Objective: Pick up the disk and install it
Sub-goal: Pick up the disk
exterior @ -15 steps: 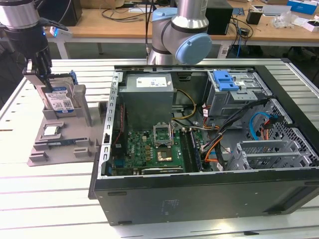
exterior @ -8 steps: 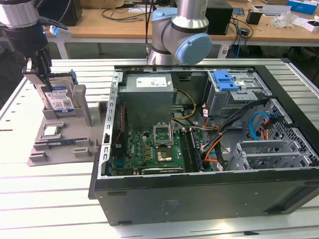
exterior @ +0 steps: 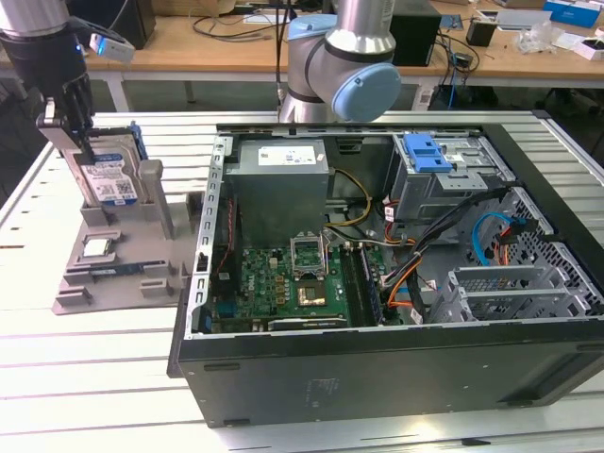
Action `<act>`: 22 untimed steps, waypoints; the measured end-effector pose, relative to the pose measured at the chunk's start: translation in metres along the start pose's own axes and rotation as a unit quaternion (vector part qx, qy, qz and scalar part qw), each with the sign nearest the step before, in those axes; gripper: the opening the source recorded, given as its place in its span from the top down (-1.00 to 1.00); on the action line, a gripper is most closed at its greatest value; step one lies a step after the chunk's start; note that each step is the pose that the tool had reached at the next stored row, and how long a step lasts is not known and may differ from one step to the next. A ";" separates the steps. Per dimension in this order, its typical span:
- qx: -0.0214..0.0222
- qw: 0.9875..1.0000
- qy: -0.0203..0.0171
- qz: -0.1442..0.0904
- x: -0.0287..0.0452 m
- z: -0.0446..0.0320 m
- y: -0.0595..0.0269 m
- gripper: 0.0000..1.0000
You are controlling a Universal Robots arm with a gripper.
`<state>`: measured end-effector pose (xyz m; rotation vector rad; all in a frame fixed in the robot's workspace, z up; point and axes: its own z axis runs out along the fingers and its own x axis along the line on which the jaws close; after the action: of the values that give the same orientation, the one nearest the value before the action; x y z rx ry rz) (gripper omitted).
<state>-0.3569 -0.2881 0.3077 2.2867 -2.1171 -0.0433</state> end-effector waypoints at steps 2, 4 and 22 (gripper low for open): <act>0.000 1.000 0.000 0.000 -0.0002 -0.0019 0.0001 0.26; 0.000 1.000 0.000 0.000 -0.0005 -0.0046 0.0002 0.26; 0.000 1.000 -0.002 0.000 -0.0036 -0.0348 0.0010 0.26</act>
<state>-0.3569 -0.2845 0.3425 2.2888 -2.1191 -0.0476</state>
